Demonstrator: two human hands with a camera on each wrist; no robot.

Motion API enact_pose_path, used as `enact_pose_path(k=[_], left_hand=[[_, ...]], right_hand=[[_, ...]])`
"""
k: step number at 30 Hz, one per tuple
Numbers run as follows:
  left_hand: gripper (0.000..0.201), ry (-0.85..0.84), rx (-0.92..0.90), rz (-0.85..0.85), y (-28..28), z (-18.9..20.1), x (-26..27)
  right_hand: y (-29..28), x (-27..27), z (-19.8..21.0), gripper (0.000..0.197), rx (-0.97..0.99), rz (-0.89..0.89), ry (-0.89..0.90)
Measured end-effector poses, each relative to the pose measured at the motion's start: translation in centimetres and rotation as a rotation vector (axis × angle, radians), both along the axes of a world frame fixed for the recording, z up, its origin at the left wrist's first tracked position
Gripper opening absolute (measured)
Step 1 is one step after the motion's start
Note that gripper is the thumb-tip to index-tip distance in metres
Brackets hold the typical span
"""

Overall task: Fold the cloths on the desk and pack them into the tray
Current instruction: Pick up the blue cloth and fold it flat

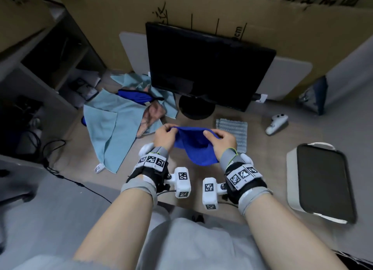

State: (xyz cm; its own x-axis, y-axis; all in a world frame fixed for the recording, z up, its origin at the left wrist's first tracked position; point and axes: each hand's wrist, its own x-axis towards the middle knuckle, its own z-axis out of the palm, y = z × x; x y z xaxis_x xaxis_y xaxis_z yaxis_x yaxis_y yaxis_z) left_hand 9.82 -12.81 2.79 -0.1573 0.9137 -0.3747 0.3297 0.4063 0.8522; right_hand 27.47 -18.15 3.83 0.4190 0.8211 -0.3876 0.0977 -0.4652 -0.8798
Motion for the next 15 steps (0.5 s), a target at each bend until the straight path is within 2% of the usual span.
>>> enact_pose_path(k=[4, 7, 10, 12, 15], left_hand=[[0.019, -0.059, -0.051, -0.001, -0.7, 1.1, 0.5], [0.019, -0.042, -0.017, -0.132, -1.0, 1.8, 0.8], [0.006, -0.241, -0.022, -0.202, -1.1, 2.6, 0.7], [0.026, -0.293, -0.010, -0.297, -1.0, 2.8, 0.4], [0.062, -0.158, 0.038, -0.458, -0.5, 2.6, 0.0]], right_hand=[[-0.2, 0.4, 1.4, 0.009, 0.045, -0.020, -0.002], [0.3, 0.0, 2.0, 0.015, 0.065, -0.063, -0.010], [0.3, -0.4, 2.8, 0.012, 0.078, -0.088, 0.010], [0.1, -1.1, 3.5, 0.011, 0.092, -0.073, 0.024], [0.0, -2.3, 4.2, 0.010, 0.088, -0.025, 0.046]])
